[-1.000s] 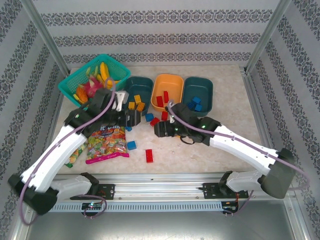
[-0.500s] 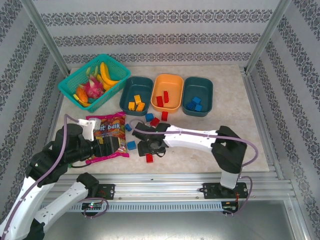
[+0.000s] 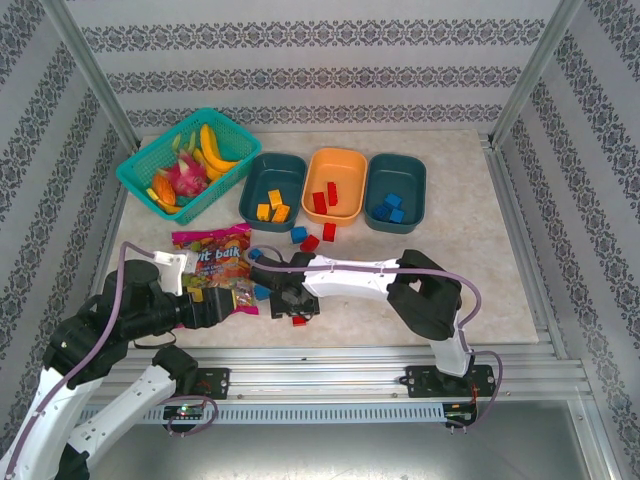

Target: Sort the legos into containers by color

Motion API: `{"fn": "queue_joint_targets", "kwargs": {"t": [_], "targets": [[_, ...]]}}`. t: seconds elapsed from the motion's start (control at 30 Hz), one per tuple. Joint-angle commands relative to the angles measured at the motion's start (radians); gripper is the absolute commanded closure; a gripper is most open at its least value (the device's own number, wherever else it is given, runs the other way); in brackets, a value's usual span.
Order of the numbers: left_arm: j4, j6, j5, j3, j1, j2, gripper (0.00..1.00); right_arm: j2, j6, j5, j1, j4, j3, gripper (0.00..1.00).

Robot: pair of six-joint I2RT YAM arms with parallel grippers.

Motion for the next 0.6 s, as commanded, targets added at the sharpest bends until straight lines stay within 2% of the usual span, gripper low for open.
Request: {"fn": "queue_joint_targets", "kwargs": {"t": [0.0,0.17,0.3,0.47,0.57], "targets": [[-0.004,-0.016,0.030,-0.022,-0.004,-0.011,0.15,0.029,0.027,0.021,0.007,-0.033,0.015,0.43],[0.007,-0.018,0.041,-0.029,-0.004,-0.013,0.15,0.055,0.029,0.029,0.004,-0.036,0.023,0.51],[0.021,-0.018,0.053,-0.038,-0.003,-0.013,0.15,0.055,0.035,0.044,0.000,-0.046,0.025,0.63],[0.077,-0.027,0.094,-0.053,-0.005,-0.006,0.15,-0.026,0.031,0.129,-0.010,-0.096,0.042,0.72],[0.163,-0.056,0.116,-0.077,-0.004,0.018,0.15,-0.100,-0.002,0.175,-0.063,-0.157,0.075,0.73]]}}
